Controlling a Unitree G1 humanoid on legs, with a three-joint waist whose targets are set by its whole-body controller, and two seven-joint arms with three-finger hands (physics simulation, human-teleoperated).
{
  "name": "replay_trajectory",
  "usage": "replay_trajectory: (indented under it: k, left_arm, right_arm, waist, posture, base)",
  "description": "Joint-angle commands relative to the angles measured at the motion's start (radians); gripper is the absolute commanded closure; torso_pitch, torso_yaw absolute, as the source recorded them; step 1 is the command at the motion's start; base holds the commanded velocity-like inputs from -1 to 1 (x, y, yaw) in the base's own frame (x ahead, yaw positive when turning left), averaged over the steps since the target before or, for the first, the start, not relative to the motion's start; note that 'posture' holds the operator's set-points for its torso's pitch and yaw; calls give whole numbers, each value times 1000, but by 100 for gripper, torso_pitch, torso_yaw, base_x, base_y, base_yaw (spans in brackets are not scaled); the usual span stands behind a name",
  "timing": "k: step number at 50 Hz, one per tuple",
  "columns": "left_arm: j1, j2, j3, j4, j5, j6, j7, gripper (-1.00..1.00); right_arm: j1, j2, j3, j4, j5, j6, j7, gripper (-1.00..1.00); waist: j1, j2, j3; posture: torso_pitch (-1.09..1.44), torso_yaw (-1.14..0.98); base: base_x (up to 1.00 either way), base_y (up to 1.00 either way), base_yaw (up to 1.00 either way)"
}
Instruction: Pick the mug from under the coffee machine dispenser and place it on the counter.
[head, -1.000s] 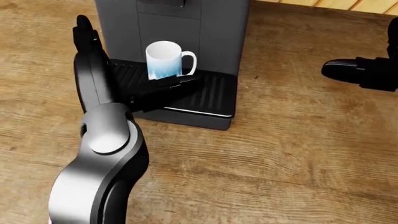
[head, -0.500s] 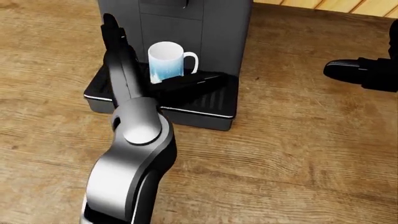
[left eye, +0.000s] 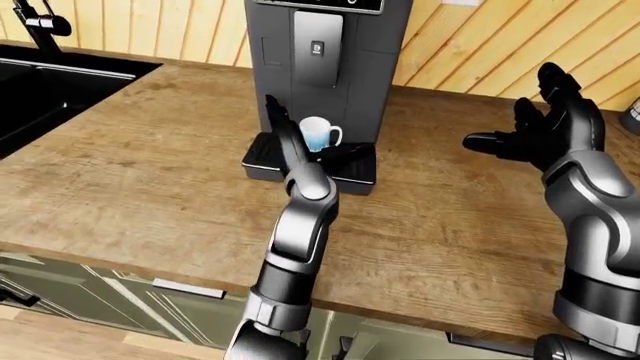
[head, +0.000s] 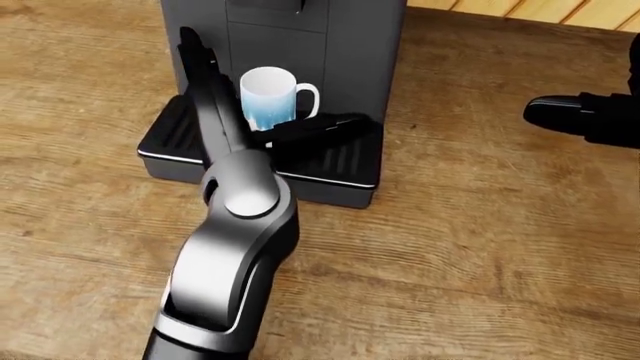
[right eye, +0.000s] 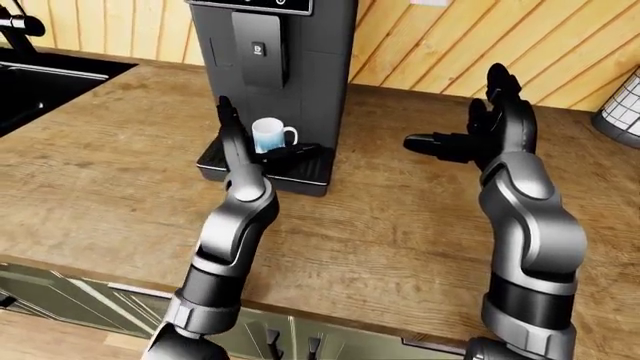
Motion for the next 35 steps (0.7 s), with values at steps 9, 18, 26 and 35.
replay_trajectory:
  k: [9,18,26,35]
  left_arm:
    - [-69,6,11,88,-22,-91,39,-100]
    - [-86,2,15,170,-36,-145,71,-100]
    - [-103,11,21,217,-44,-176,86,100]
    - [-87,5,11,211,-40,-176,87,100]
  right_arm:
    - [-30,-17,-14,-35,-1,-27,-2,-100]
    - [-30,-19,-15,-35,0,-27,-2,-100]
    - [-31,-20,-16,-36,2,-25,-4,-100]
    - [-34,-23,-18,-31,4,-26,-5,-100]
  waist:
    - [-1,-5,-23]
    - [-3,-3,-25]
    - [-5,2,-27]
    - [-1,2,-28]
  posture:
    - [0,0]
    - [0,0]
    - [0,0]
    - [0,0]
  base:
    - [0,0,0]
    - [0,0,0]
    - [0,0,0]
    - [0,0,0]
